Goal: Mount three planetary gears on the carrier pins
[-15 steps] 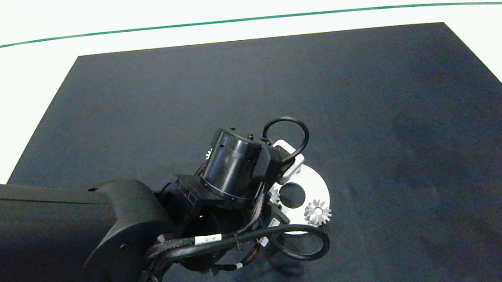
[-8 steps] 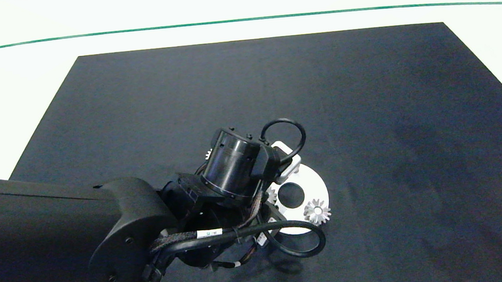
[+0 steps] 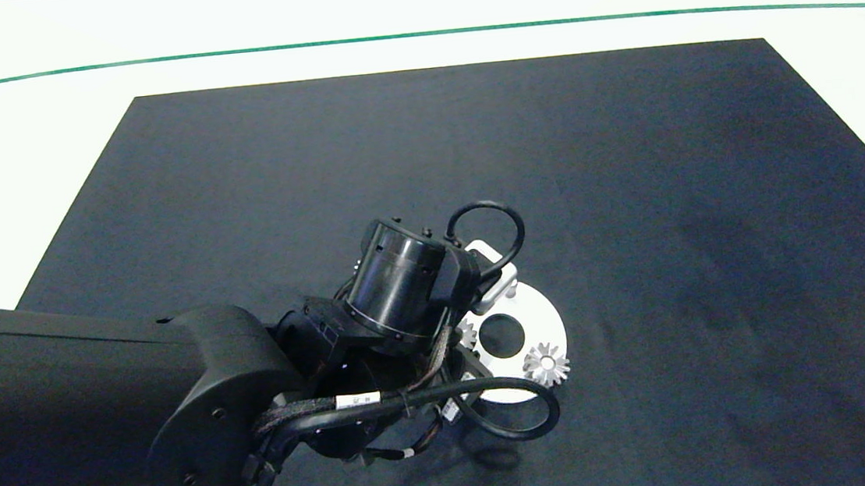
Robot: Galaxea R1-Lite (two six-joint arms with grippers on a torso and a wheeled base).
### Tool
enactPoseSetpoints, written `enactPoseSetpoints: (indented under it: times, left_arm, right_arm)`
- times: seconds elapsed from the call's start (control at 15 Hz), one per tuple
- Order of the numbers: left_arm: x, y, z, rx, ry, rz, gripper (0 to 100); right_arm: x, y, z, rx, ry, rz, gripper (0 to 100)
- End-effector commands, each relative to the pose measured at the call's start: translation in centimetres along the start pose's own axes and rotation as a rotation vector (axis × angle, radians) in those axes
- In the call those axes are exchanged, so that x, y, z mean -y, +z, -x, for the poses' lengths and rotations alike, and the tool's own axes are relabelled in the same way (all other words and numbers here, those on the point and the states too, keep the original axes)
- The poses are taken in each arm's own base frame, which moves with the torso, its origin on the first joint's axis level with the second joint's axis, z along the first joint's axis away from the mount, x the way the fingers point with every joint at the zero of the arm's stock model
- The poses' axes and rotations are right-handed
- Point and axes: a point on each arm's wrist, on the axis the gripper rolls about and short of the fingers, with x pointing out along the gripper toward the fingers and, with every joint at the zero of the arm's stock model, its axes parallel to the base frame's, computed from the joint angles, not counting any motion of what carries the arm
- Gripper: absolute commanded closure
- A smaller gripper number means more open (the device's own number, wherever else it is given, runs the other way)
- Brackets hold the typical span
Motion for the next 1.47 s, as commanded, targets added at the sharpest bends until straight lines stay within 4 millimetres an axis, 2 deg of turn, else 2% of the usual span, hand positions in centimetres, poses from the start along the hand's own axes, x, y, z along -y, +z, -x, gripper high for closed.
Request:
enactPoseSetpoints:
  times: [0.07,0.73,0.8,1.27,1.47]
  left_arm:
    - [0.1,-0.5,0.2,-0.012,-0.003,-0.006,78]
    - [0.3,-0.5,-0.1,-0.016,-0.005,-0.01,78]
    - [0.3,-0.5,-0.1,-0.016,-0.006,-0.01,0]
    - [0.2,-0.4,0.0,-0.014,-0.005,-0.01,0]
    - [-1.0,0.9,0.5,0.033,0.022,0.018,0]
  right_arm:
    - [0.0,0.0,0.0,-0.004,0.0,-0.001,0]
    - [0.0,0.0,0.0,-0.007,0.0,-0.003,0]
    - [0.0,0.0,0.0,-0.007,0.0,-0.004,0]
    - [0.0,-0.1,-0.1,-0.008,-0.001,-0.004,0]
    - [0.0,-0.1,-0.1,-0.008,-0.001,-0.004,0]
